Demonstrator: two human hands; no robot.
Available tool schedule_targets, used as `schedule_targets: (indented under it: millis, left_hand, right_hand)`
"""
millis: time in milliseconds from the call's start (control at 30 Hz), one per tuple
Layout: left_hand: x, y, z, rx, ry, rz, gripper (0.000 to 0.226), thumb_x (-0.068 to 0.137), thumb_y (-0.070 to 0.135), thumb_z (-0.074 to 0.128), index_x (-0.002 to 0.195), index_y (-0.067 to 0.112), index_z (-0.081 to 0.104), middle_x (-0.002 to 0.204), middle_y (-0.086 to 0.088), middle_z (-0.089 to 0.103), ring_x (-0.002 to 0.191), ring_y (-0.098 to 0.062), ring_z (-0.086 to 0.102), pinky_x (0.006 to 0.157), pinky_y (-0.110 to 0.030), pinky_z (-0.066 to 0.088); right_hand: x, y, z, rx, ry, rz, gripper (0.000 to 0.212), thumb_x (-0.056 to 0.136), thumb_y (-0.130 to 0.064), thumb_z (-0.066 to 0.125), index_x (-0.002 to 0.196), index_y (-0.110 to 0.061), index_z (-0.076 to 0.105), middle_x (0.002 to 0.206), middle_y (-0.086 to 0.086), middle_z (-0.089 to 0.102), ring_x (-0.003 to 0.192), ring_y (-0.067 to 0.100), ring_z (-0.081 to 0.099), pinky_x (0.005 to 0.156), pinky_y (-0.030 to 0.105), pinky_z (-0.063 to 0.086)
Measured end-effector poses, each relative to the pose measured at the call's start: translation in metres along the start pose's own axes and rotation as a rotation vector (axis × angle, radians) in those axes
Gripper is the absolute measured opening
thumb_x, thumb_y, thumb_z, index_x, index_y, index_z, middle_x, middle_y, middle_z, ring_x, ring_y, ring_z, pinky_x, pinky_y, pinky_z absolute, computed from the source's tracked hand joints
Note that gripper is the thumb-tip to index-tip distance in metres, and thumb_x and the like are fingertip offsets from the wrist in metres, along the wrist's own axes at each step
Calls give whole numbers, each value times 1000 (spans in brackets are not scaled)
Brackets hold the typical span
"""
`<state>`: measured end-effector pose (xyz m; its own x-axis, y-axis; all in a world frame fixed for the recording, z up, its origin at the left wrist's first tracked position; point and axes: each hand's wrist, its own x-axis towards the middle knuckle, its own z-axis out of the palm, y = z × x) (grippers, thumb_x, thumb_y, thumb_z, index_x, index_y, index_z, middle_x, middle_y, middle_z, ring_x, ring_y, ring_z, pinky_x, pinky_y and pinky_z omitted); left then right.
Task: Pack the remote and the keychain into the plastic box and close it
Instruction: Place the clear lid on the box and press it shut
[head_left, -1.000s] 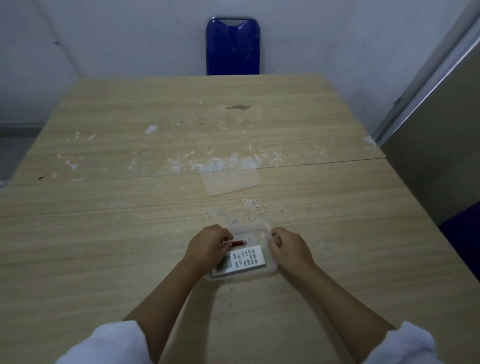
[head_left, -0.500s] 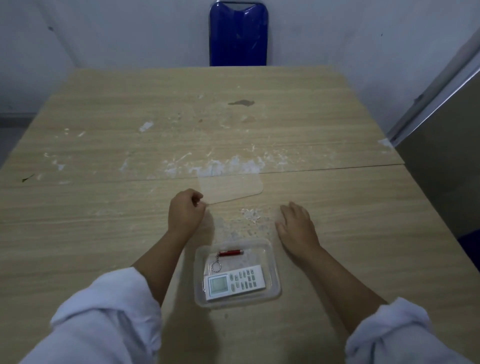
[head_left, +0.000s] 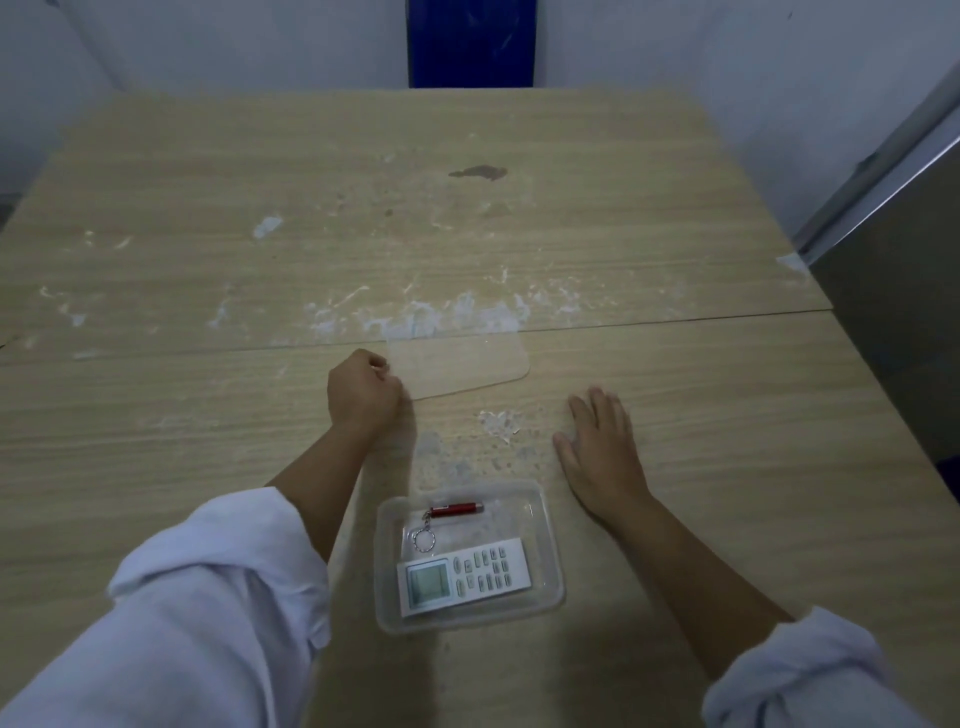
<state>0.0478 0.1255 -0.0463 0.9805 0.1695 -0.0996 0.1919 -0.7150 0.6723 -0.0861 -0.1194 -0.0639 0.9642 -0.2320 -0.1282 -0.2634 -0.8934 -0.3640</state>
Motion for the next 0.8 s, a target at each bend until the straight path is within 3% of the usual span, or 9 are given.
schedule_targets:
  millis: [167,300,400,500,567,667,733,800]
  left_hand:
    - [-10,2,-9,-21,-35,23,29,84,7,55,109,1,67,112,-19,70,106,-31,63,90,-32,46]
    - [-28,-5,-21,-65,-46,79,26,85,3,53,105,0,68,107,-19,71,97,-32,65,83,-28,44]
    - [-48,-11,-33,-138,-56,161,21,86,2,52,100,2,67,100,-20,70,84,-35,68,82,-37,52]
    - [-67,-18,-41,-188,-52,242,18,87,4,53,99,4,66,100,-15,66,79,-29,65,75,-46,58]
    - [-80,-21,-47,-258,-39,250,17,88,4,53,100,5,66,98,-13,63,76,-23,62,67,-42,61]
    - [-95,-24,-55,-391,-27,193,18,90,7,54,100,13,68,90,-11,65,70,-19,62,63,-29,60]
    - [-107,-25,-60,-520,-39,100,19,93,16,52,92,21,70,82,-4,66,71,-17,63,68,-33,59]
    - [-120,-25,-64,-655,-58,-14,25,95,27,47,86,22,70,80,-2,66,77,-16,65,70,-31,57]
  right_hand:
    - [-1,-6,-10,119,5,15,45,92,-23,48,133,-6,43,148,21,35,139,36,24,118,43,21]
    - [-4,-22,-19,282,78,74,38,90,-22,51,125,-8,53,127,15,58,121,31,43,103,38,37]
    - [-8,-44,-28,563,59,194,44,90,-32,51,131,-16,49,128,13,59,118,26,51,103,38,43]
    - [-12,-63,-35,839,27,274,48,92,-41,45,136,-21,44,136,7,54,121,20,51,103,34,39]
    - [-18,-72,-38,952,34,321,47,92,-47,40,134,-25,45,135,3,56,117,20,54,106,43,41]
    - [-26,-79,-49,1002,75,343,42,95,-47,32,125,-25,51,119,3,63,90,17,58,87,39,49]
    - [-30,-81,-54,1076,87,323,45,98,-43,28,122,-15,54,114,7,62,91,20,57,82,35,46]
    - [-37,-82,-58,1148,85,323,48,99,-43,26,106,-10,60,108,10,61,97,22,55,84,36,44]
